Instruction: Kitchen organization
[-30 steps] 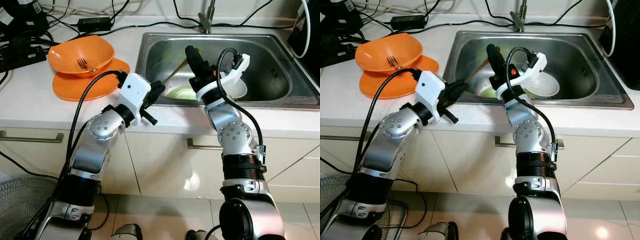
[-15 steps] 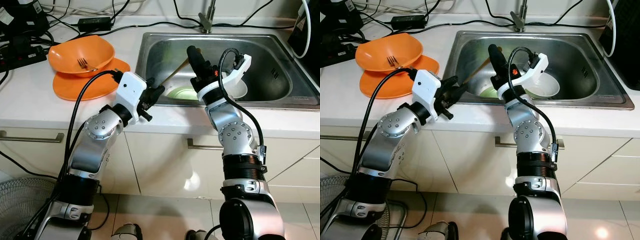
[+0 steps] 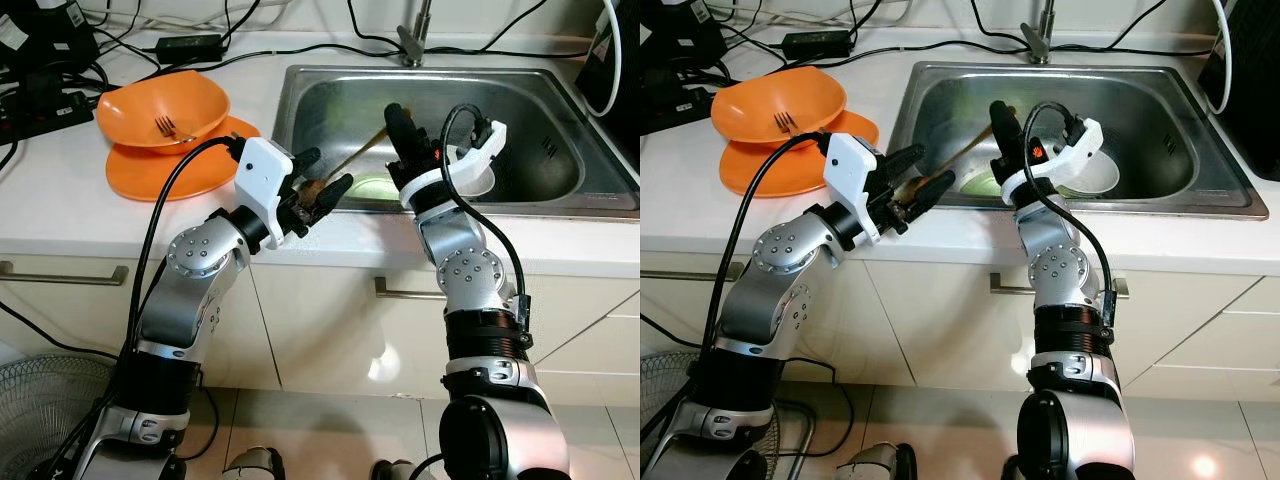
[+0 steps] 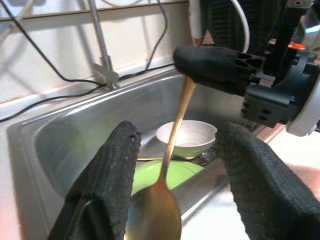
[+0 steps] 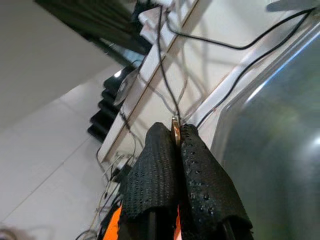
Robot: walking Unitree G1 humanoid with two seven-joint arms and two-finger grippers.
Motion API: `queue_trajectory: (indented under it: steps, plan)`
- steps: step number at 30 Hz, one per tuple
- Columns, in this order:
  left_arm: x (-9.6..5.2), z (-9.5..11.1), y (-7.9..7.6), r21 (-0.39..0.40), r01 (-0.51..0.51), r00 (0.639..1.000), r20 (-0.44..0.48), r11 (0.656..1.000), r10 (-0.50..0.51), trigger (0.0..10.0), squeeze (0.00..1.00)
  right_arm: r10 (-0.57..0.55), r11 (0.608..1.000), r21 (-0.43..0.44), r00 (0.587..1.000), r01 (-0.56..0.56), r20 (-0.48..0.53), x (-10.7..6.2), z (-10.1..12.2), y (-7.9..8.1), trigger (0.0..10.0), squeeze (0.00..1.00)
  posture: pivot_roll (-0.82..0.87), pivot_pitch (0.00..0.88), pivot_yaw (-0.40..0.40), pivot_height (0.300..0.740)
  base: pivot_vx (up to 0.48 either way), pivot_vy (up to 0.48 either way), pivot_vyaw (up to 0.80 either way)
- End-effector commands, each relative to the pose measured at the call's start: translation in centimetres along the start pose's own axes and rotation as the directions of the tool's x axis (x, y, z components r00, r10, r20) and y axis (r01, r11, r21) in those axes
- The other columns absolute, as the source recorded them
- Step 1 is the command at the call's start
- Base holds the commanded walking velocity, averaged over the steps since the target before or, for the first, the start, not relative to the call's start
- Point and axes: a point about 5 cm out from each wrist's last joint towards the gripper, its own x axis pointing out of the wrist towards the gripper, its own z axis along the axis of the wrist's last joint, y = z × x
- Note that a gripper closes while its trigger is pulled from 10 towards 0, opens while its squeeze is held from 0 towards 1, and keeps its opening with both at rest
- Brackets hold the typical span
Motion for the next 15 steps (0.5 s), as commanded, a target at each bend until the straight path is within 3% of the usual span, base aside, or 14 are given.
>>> queue_trajectory:
  steps: [1, 3, 8, 9, 11, 12, 15]
  plan:
    - [-0.2, 0.4, 0.4, 0.025, -0.028, 1.000, 0.010, 0.999, 0.028, 10.0, 0.00, 0.018, 1.000, -0.010, 0.999, -0.017, 0.037, 0.9, 0.6, 1.0, 0.0, 0.00, 0.04, 0.075, 0.020, 0.732, 0.000, 0.000, 0.00]
    - [-0.3, 0.4, 0.6, 0.018, -0.037, 0.999, 0.009, 0.999, 0.037, 10.0, 0.00, -0.030, 0.997, -0.073, 0.993, 0.039, 0.115, 1.6, 2.4, 0.8, 0.0, 0.00, 0.04, 0.075, 0.020, 0.732, 0.000, 0.000, 0.00]
    - [-0.5, 0.2, 0.5, 0.011, -0.036, 0.999, 0.000, 0.999, 0.036, 10.0, 0.00, -0.055, 0.992, -0.097, 0.980, 0.075, 0.191, 2.2, 4.1, 0.9, 0.0, 0.00, 0.04, 0.074, 0.020, 0.732, 0.000, 0.000, 0.00]
    - [-0.7, -0.2, 0.4, 0.005, -0.039, 0.999, -0.027, 0.999, 0.039, 10.0, 0.00, -0.078, 0.980, -0.160, 0.972, 0.115, 0.221, 2.5, 4.9, 0.9, 0.0, 0.00, 0.04, 0.075, 0.019, 0.732, 0.000, 0.000, 0.00]
    - [-0.8, -0.4, 0.3, 0.006, -0.043, 0.998, -0.043, 0.999, 0.044, 10.0, 0.00, -0.087, 0.970, -0.203, 0.969, 0.135, 0.230, 2.7, 5.1, 0.9, 0.0, 0.00, 0.04, 0.075, 0.019, 0.732, 0.000, 0.000, 0.00]
    - [-0.9, -0.7, 0.3, 0.009, -0.046, 0.997, -0.068, 0.999, 0.047, 10.0, 0.00, -0.088, 0.957, -0.251, 0.970, 0.146, 0.227, 2.8, 5.1, 0.9, 9.9, 0.00, 0.04, 0.075, 0.020, 0.732, 0.000, 0.000, 0.00]
    - [-1.3, -1.7, 0.1, 0.013, -0.036, 0.990, -0.139, 0.999, 0.037, 10.0, 0.00, -0.098, 0.891, -0.415, 0.972, 0.182, 0.215, 3.3, 5.1, 0.7, 10.0, 0.00, 0.04, 0.074, 0.018, 0.732, 0.000, 0.000, 0.00]
